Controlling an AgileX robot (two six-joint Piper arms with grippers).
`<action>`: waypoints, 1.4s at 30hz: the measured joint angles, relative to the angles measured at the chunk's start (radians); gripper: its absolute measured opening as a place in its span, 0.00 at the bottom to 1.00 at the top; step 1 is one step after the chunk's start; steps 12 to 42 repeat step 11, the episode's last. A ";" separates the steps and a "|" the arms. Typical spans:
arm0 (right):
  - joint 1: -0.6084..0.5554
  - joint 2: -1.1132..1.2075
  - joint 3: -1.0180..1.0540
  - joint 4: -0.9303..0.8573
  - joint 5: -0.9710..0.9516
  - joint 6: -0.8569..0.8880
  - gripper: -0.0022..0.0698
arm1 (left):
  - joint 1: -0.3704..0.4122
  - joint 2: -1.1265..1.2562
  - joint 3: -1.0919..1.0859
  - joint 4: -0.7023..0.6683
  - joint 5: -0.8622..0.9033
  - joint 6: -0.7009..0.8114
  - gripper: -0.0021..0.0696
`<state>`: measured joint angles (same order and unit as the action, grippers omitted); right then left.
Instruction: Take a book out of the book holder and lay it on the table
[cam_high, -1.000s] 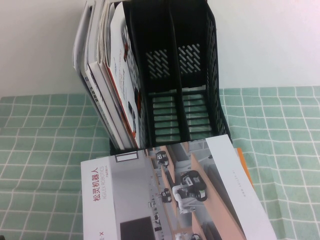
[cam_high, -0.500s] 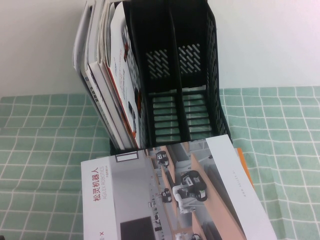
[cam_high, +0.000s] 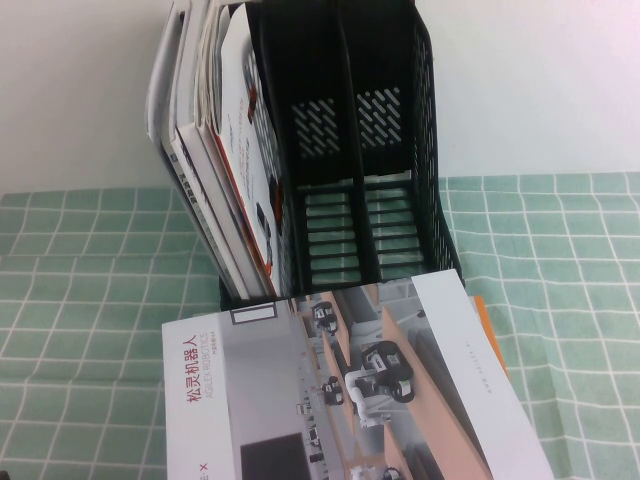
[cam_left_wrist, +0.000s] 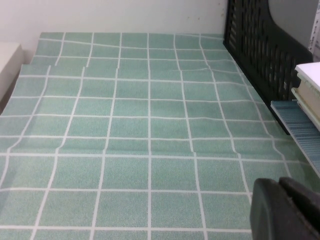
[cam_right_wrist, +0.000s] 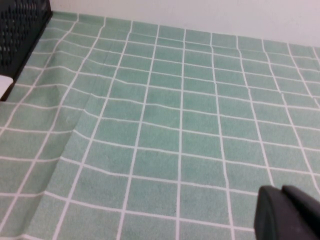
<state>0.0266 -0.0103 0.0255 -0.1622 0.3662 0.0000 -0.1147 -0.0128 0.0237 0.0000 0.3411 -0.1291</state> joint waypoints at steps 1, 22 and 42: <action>0.000 0.000 0.000 0.000 0.000 0.000 0.03 | 0.000 0.000 0.000 0.000 0.000 0.000 0.03; 0.000 0.000 0.000 0.000 0.000 0.000 0.03 | 0.000 0.000 0.000 0.000 0.000 -0.005 0.03; 0.000 0.000 0.000 0.000 0.000 0.000 0.03 | 0.000 0.000 0.000 0.000 0.000 -0.005 0.03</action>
